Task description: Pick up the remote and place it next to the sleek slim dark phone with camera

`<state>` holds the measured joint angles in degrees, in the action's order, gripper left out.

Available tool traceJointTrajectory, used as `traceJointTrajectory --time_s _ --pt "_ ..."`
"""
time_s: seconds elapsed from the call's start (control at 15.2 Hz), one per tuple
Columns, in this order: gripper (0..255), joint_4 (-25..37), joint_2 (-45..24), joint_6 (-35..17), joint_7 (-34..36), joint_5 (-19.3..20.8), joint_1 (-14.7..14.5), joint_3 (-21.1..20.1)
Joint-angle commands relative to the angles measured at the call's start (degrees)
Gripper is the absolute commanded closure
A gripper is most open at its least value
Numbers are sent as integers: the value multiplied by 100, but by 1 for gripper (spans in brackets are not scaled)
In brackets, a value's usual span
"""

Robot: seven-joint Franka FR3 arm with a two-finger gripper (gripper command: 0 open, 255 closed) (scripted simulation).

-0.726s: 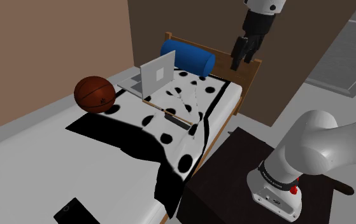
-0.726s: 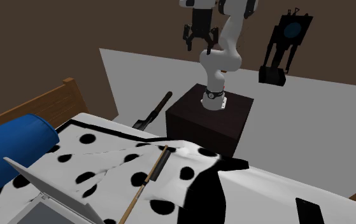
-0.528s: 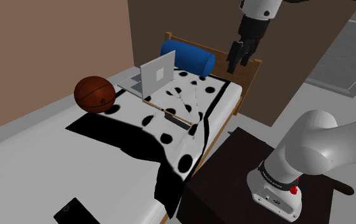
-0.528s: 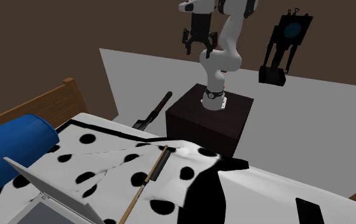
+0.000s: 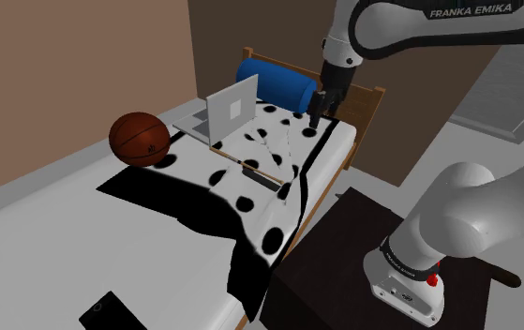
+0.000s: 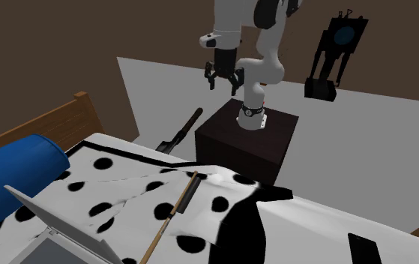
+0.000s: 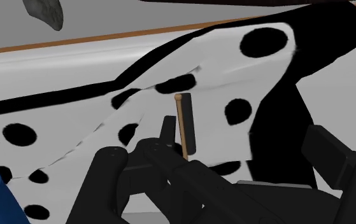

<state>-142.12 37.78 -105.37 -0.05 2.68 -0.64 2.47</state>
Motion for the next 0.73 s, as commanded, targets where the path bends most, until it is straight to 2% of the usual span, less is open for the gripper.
traceJointTrajectory --time_s 0.0,0.66 --pt "0 -131 -302 -443 -17 23 -7 12" --pt "0 -184 -2265 -2454 -129 141 -7 102"
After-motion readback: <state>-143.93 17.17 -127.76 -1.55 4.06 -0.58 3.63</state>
